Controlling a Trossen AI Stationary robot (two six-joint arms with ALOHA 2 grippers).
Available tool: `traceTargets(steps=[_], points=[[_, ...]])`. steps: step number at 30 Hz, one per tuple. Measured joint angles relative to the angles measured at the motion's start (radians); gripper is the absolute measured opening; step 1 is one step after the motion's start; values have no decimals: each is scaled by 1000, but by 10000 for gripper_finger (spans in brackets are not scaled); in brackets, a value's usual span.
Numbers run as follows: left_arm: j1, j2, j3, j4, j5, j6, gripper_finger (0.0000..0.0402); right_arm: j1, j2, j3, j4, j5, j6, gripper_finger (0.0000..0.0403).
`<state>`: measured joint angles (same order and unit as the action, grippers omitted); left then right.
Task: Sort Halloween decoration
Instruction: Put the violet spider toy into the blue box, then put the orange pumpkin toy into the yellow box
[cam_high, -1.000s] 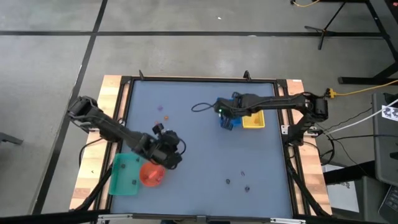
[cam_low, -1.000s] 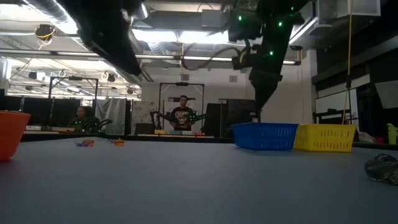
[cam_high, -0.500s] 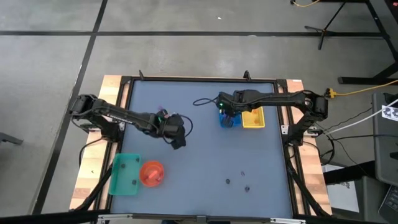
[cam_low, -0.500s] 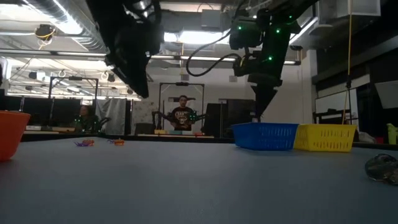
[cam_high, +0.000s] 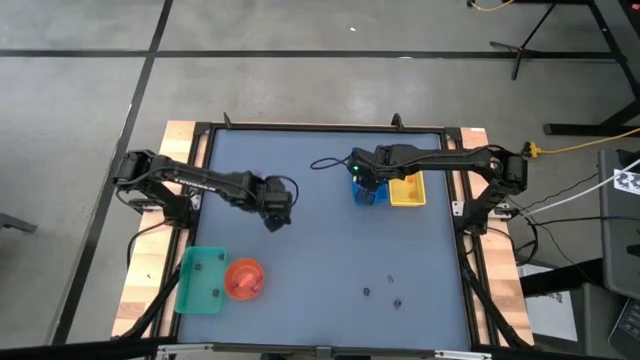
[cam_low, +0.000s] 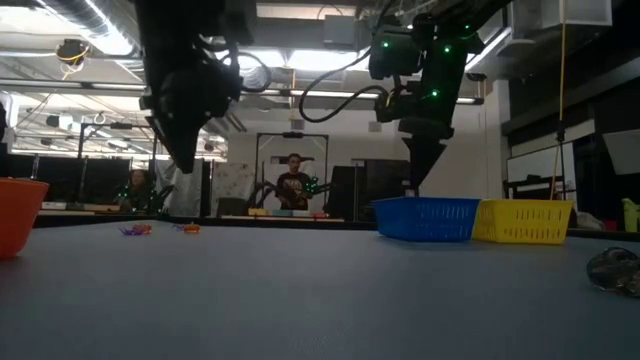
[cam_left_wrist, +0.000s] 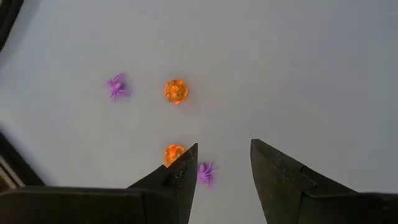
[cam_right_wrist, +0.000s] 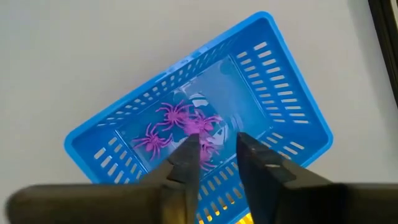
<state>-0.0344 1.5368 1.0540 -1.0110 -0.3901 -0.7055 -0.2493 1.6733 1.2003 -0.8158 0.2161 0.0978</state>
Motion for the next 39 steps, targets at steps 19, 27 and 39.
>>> traceTargets(steps=[19,27,39], points=[[171,0,-161,210,-35,37,132,0,0,0,8,0,1,152],[203,0,-188,365,-36,35,132,0,0,0,8,0,1,152],[225,0,-320,486,-35,1,132,0,0,0,7,0,1,152]])
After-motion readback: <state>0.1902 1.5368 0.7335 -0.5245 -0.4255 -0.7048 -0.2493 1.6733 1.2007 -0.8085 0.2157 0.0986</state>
